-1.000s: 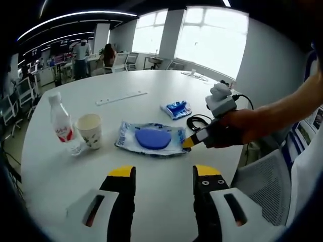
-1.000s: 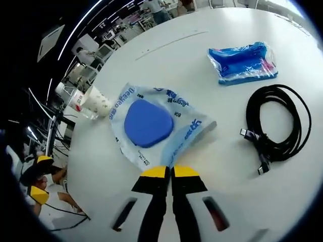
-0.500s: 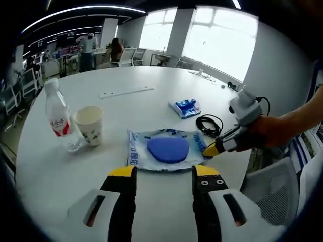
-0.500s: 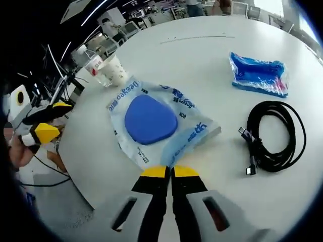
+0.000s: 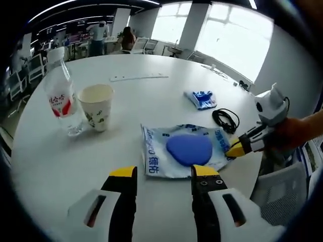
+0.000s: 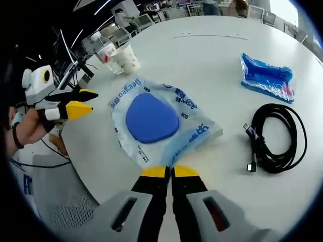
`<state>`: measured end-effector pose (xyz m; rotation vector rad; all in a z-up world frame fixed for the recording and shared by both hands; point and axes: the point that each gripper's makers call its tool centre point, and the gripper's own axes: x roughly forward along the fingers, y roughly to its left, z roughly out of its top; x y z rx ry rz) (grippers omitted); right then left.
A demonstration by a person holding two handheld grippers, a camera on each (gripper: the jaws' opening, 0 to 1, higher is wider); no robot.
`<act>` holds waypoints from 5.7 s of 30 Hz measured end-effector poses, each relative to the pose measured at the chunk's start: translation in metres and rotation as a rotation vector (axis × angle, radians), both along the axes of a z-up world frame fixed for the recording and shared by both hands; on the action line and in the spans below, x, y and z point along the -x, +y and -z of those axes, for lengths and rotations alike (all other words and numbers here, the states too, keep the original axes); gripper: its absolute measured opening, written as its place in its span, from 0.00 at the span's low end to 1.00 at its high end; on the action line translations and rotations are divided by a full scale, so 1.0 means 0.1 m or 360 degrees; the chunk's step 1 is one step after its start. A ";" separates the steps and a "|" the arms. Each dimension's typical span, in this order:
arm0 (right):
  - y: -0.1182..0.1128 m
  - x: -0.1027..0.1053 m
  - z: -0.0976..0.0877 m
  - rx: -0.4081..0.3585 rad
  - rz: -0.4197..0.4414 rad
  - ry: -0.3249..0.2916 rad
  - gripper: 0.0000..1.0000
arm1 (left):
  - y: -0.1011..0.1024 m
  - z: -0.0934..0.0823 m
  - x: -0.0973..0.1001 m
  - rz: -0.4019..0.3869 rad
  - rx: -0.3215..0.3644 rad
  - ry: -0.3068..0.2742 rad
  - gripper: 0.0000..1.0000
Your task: Arrange the tabletop items into an orderly group along one side of the table until the central work area is clear of visible clutter.
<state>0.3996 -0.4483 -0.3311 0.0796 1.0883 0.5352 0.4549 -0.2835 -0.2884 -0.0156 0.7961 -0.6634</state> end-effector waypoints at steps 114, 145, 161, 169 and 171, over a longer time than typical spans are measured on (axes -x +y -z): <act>-0.19 -1.48 -0.34 0.0064 -0.0124 -0.0211 0.00 | -0.10 0.05 -1.04 -0.0502 0.0159 0.0183 0.00; -0.10 -1.59 -0.16 0.0046 -0.0108 -0.0144 0.00 | 0.00 0.25 -1.09 -0.0561 0.0142 0.0264 0.00; -0.09 -1.62 -0.07 0.0020 -0.0067 -0.0097 0.00 | 0.05 0.34 -1.12 -0.0614 0.0145 0.0297 0.00; -0.11 -1.68 -0.06 -0.0006 -0.0023 -0.0097 0.00 | 0.05 0.34 -1.17 -0.0652 0.0163 0.0297 0.00; -0.11 -1.70 -0.07 -0.0008 -0.0017 -0.0100 0.00 | 0.05 0.34 -1.18 -0.0659 0.0168 0.0300 0.01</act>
